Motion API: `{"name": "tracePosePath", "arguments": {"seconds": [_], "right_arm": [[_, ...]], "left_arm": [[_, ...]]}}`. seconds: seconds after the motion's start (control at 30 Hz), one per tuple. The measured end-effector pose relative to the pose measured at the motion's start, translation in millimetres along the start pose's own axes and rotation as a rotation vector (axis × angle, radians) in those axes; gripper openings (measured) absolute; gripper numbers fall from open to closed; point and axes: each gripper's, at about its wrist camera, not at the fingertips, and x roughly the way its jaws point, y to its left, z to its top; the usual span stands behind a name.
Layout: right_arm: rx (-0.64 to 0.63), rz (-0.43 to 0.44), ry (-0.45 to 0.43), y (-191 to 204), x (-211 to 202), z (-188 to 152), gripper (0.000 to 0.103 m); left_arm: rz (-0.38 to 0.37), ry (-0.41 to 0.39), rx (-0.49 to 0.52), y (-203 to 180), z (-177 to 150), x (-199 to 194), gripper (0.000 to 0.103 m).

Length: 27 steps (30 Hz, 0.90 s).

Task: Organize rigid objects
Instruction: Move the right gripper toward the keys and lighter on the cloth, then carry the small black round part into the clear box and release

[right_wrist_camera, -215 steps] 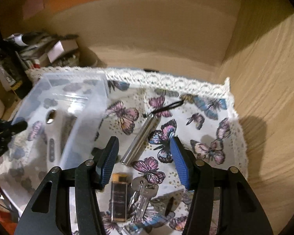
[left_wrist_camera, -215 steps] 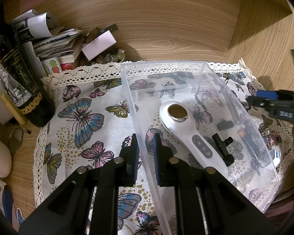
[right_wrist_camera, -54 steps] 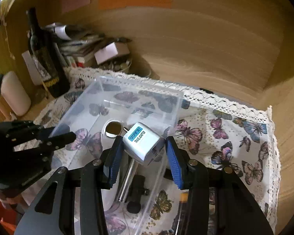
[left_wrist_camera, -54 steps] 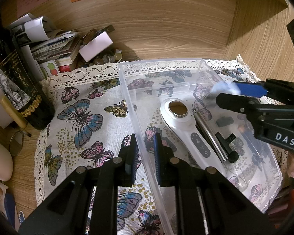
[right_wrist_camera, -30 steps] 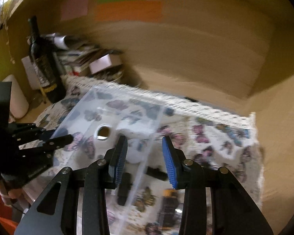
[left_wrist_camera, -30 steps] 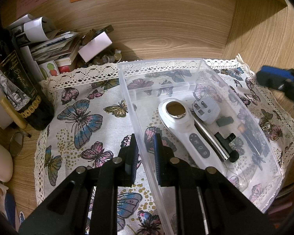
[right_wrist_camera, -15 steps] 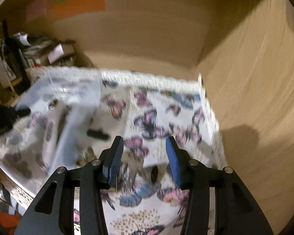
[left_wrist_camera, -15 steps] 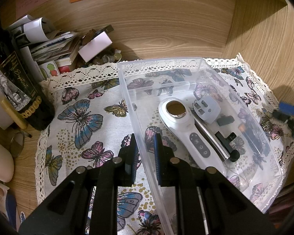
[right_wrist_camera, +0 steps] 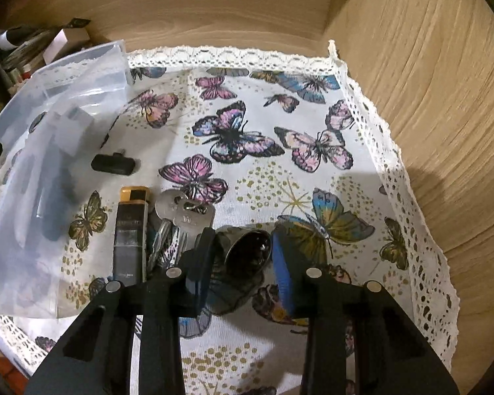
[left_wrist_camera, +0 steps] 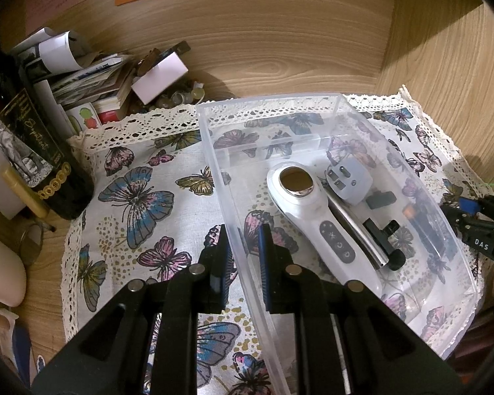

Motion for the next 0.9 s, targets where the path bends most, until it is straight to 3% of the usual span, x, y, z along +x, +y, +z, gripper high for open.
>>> {"name": "tracePosePath", "arguments": {"seconds": [0.4, 0.63, 0.9], "right_arm": [[-0.042, 0.028, -0.149, 17.7, -43.8, 28.3, 0.031], [-0.11, 0.081, -0.25, 41.9, -63.9, 55.6, 0.031], [-0.199, 0.164, -0.304, 79.2, -76.0, 69.4, 0.031]], "left_arm": [[-0.002, 0.0, -0.002, 0.1, -0.2, 0.0, 0.014], [-0.001, -0.001, -0.003, -0.1, -0.1, 0.0, 0.014], [-0.001, 0.0, -0.002, 0.6, 0.0, 0.3, 0.014]]}}
